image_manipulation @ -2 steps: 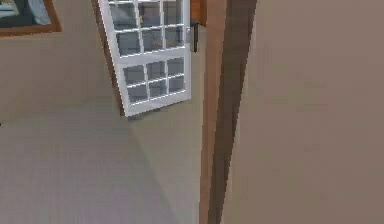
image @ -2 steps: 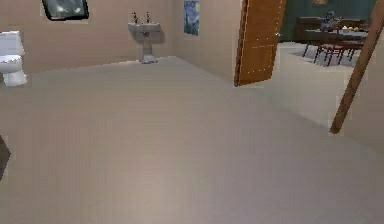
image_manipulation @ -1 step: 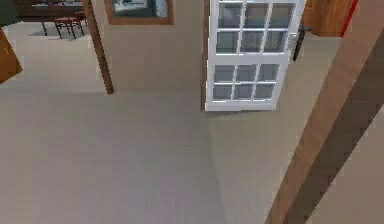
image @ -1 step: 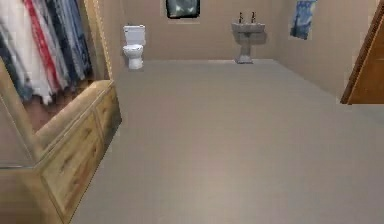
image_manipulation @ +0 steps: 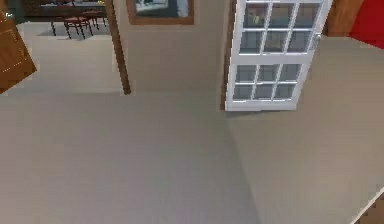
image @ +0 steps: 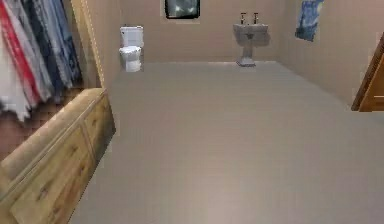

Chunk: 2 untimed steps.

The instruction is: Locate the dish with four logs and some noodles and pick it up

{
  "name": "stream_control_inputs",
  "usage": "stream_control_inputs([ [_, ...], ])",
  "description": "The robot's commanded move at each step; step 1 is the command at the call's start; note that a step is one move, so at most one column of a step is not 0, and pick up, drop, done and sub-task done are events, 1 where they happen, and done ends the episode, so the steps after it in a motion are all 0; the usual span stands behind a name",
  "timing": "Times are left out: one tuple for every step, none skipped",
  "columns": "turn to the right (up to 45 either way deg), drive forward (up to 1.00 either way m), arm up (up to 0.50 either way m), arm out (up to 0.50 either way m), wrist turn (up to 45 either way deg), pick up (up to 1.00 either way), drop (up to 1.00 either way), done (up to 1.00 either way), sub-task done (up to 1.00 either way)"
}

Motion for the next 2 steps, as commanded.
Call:
stream_control_inputs([
  [45.0,0.0,0.0,0.0,0.0,0.0,0.0,0.0,0.0],
  [42.0,0.0,0.0,0.0,0.0,0.0,0.0,0.0,0.0],
])
